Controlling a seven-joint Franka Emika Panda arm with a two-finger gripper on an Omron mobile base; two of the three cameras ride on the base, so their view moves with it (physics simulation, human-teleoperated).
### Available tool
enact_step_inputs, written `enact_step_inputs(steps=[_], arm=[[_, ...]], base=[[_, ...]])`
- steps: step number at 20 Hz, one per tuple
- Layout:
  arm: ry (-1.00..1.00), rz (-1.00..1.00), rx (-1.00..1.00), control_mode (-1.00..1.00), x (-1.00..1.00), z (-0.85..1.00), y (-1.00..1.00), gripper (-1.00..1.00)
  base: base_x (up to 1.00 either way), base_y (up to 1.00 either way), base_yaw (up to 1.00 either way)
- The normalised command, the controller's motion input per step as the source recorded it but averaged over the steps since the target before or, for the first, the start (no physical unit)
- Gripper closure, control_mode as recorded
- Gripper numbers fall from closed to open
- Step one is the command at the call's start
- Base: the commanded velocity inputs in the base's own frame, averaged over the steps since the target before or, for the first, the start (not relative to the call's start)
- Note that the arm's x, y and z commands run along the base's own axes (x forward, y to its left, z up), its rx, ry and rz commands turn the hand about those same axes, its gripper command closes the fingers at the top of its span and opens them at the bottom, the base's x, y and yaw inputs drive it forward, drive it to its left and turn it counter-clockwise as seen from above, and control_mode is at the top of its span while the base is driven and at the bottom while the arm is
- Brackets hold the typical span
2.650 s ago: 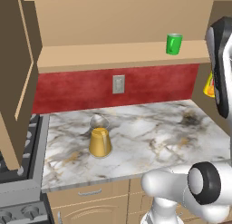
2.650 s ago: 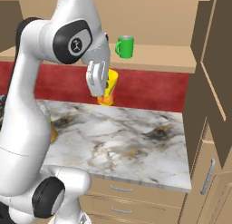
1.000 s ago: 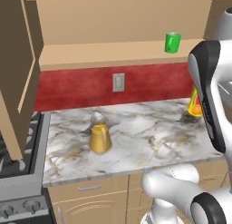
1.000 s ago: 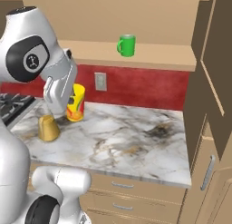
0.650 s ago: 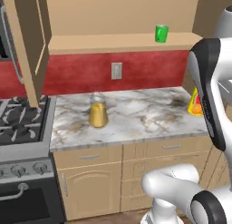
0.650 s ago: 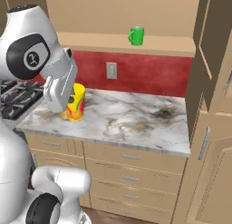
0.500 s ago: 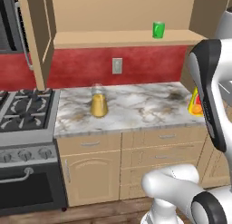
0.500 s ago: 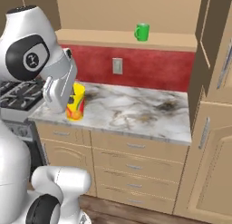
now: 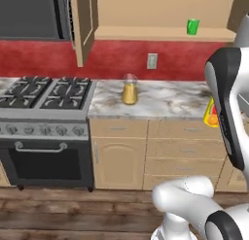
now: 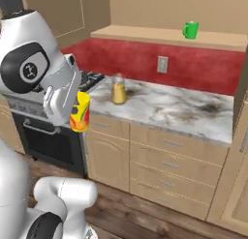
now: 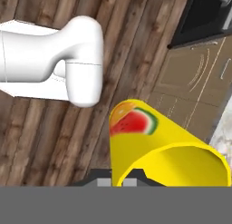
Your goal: There is a tray on the dining counter. Grab the cup, mug, and pitcher and place them on the tray. The pitcher may be placed next to the tray if it cannot fit the tray.
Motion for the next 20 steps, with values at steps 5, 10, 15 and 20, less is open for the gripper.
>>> enact_step_inputs(steps=[5, 10, 15, 20], arm=[[0.0, 0.0, 0.0, 1.0, 0.0, 0.0, 0.0, 1.0], [0.0, 0.0, 0.0, 1.0, 0.0, 0.0, 0.0, 1.0], [0.0, 0.0, 0.0, 1.0, 0.0, 0.0, 0.0, 1.0], [0.0, 0.0, 0.0, 1.0, 0.0, 0.0, 0.0, 1.0]], base=[[-0.04, 0.22, 0.67], [0.0, 0.14, 0.77], [0.0, 0.03, 0.82], [0.0, 0.0, 0.79]])
